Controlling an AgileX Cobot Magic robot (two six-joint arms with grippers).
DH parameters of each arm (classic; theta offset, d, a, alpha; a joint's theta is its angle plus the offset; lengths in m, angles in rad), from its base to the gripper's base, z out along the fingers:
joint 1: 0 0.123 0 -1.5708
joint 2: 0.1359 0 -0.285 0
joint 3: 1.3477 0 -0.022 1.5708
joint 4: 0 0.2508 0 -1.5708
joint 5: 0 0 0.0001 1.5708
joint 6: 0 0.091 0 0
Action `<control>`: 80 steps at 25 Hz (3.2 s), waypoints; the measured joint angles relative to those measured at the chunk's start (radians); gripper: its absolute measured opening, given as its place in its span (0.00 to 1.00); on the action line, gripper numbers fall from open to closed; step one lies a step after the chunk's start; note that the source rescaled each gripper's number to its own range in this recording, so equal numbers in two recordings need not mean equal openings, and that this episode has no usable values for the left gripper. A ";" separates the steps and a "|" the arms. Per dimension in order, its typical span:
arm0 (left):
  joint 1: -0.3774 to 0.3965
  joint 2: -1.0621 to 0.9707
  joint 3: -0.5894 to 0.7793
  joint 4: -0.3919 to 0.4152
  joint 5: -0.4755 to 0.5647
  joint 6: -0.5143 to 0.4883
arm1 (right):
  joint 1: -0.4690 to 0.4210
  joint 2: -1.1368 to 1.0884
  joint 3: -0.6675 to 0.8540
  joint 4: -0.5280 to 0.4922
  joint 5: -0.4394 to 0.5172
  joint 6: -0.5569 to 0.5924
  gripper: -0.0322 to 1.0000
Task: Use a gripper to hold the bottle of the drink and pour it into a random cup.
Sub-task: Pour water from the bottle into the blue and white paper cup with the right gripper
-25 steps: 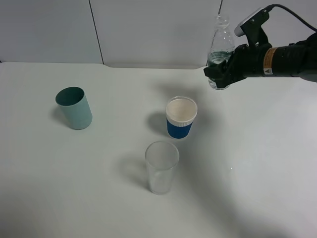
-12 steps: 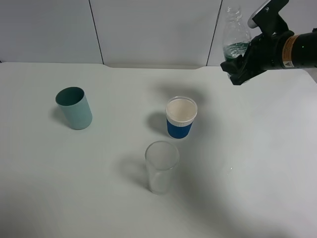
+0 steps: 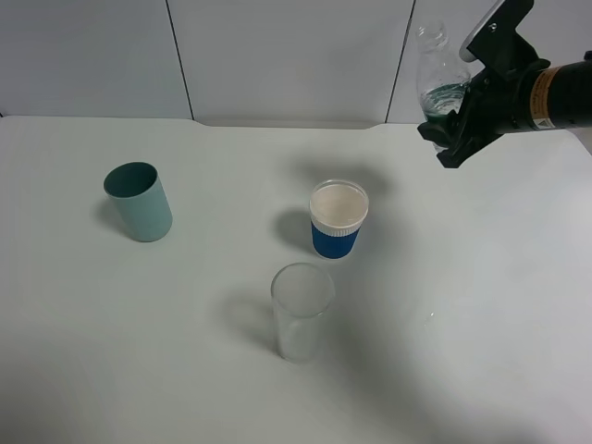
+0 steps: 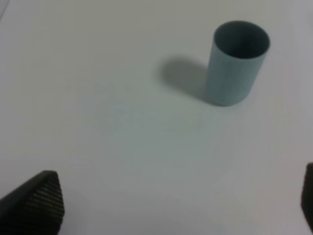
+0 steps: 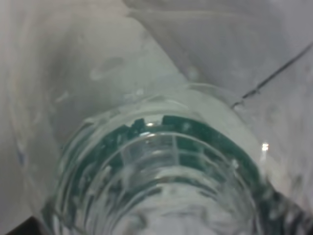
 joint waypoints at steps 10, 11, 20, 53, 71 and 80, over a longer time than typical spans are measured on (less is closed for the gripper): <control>0.000 0.000 0.000 0.000 0.000 0.000 | 0.075 0.000 0.000 -0.020 0.108 -0.072 0.03; 0.000 0.000 0.000 0.000 0.000 0.000 | 0.089 0.000 0.000 -0.022 0.117 -0.080 0.03; 0.000 0.000 0.000 -0.001 0.000 0.000 | 0.166 0.000 0.000 -0.025 0.226 -0.124 0.03; 0.000 0.000 0.000 -0.001 0.000 0.001 | 0.355 0.107 0.000 -0.106 0.521 -0.349 0.03; 0.000 0.000 0.000 -0.001 0.000 0.001 | 0.372 0.107 0.000 -0.105 0.619 -0.489 0.03; 0.000 0.000 0.000 -0.001 0.000 0.001 | 0.374 0.107 0.000 -0.105 0.651 -0.536 0.03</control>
